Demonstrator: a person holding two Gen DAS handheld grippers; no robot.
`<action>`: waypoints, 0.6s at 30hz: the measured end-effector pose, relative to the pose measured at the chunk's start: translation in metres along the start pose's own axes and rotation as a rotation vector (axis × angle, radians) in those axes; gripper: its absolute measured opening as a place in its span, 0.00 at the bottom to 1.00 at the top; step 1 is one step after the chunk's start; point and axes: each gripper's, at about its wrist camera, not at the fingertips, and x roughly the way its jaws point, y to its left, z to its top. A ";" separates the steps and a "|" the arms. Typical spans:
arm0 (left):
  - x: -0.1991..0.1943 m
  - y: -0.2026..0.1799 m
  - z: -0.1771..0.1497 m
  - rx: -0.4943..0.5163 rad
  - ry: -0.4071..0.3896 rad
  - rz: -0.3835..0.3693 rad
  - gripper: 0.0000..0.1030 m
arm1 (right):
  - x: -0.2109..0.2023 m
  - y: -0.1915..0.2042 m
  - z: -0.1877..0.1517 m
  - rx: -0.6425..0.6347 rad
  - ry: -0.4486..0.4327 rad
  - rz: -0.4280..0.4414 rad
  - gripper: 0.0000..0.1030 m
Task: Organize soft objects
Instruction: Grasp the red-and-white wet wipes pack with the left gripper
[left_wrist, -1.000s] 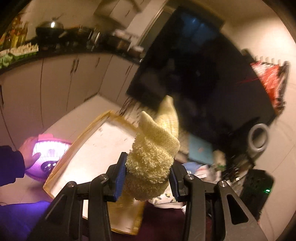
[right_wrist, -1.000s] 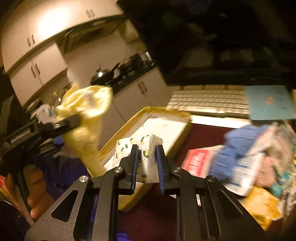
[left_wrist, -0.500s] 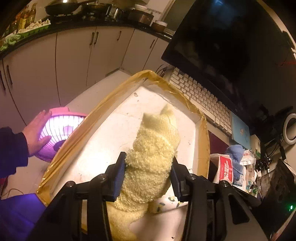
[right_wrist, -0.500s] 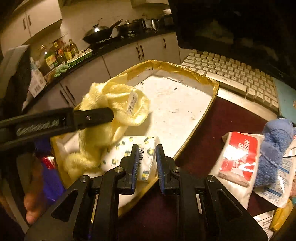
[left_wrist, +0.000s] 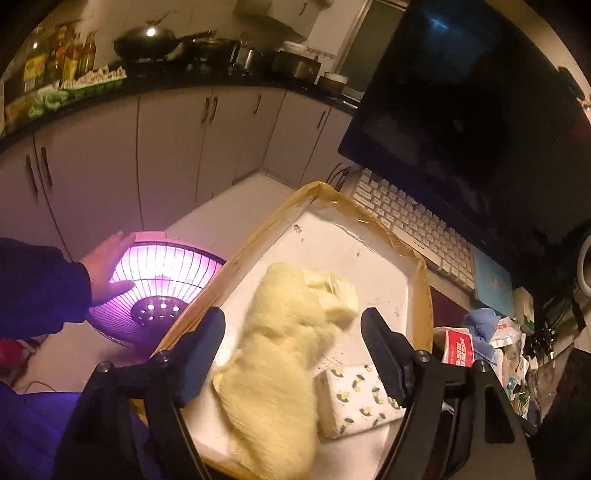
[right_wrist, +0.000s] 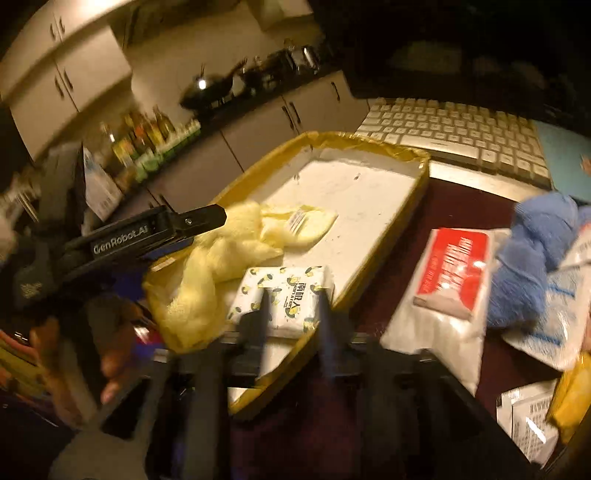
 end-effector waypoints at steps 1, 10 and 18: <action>-0.004 -0.004 -0.001 0.005 -0.011 -0.002 0.74 | -0.007 0.001 -0.004 0.005 -0.017 0.004 0.59; -0.025 -0.096 -0.043 0.196 -0.022 -0.165 0.74 | -0.087 -0.040 -0.034 0.070 -0.117 -0.005 0.59; 0.015 -0.151 -0.060 0.345 0.127 -0.172 0.74 | -0.116 -0.100 -0.041 0.229 -0.152 -0.093 0.59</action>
